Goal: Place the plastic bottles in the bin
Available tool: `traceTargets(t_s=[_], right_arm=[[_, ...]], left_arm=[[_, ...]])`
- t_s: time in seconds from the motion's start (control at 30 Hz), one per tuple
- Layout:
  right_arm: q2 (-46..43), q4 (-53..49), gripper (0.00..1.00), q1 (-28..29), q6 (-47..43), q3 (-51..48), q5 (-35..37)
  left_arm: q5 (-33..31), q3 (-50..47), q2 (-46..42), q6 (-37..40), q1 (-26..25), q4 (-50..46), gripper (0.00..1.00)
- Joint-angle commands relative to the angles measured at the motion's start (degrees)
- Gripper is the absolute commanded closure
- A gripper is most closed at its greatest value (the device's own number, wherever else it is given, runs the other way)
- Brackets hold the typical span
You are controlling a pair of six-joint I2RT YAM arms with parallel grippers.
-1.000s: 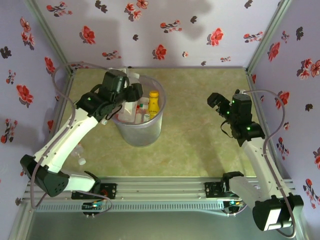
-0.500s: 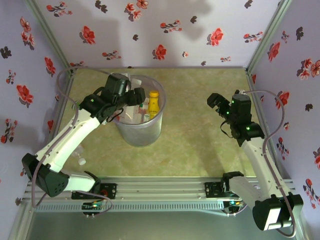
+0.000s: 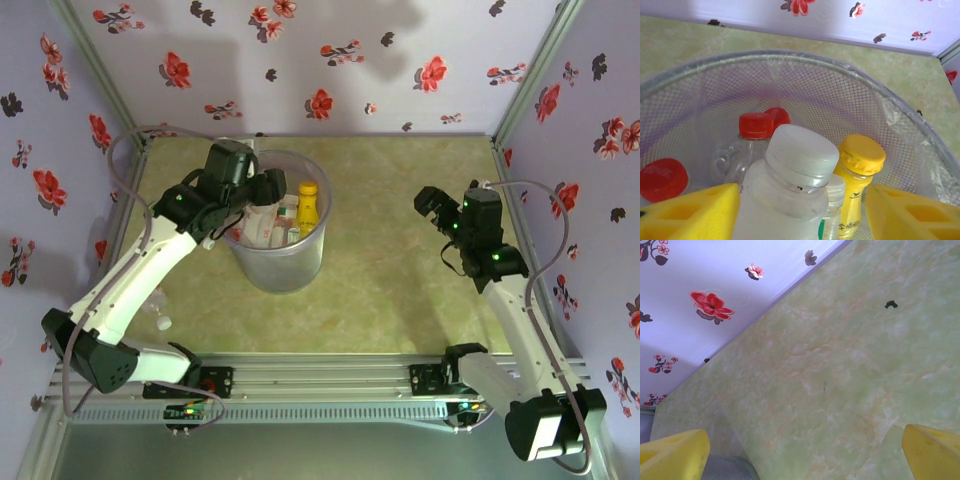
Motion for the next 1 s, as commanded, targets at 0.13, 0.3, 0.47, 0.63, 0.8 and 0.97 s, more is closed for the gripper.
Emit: traceTargets(t_s=[0.13,0.3,0.47,0.63,0.8,0.97], right_arm=[[0.0,2.2,0.01,-0.3,0.6,-0.7,0.2],[0.4,2.7,0.01,-0.3,0.8,-0.9,-0.3],[0.8,3.1,0.01,-0.3,0.9,-1.0,-0.8],[0.5,3.2,0.01,-0.3,0.7,-1.2,-0.4],[2.1,4.2,0.01,-0.4,0.0,-1.4,-1.2],[3.5,4.9,0.01,-0.4,-0.1,-1.4,-2.9]], left_arm=[[0.0,-4.8,-1.0,-2.2,0.4,0.5,0.45],[-0.2,-3.7,-2.7,-1.1,1.3,0.2,0.42],[0.0,1.6,-3.0,2.1,3.1,-2.3,0.17],[0.0,2.4,-5.4,3.8,9.5,-5.0,0.03],[0.1,-3.5,-9.6,4.2,22.4,-4.9,0.00],[1.4,-10.8,-12.0,3.2,34.2,0.6,0.00]])
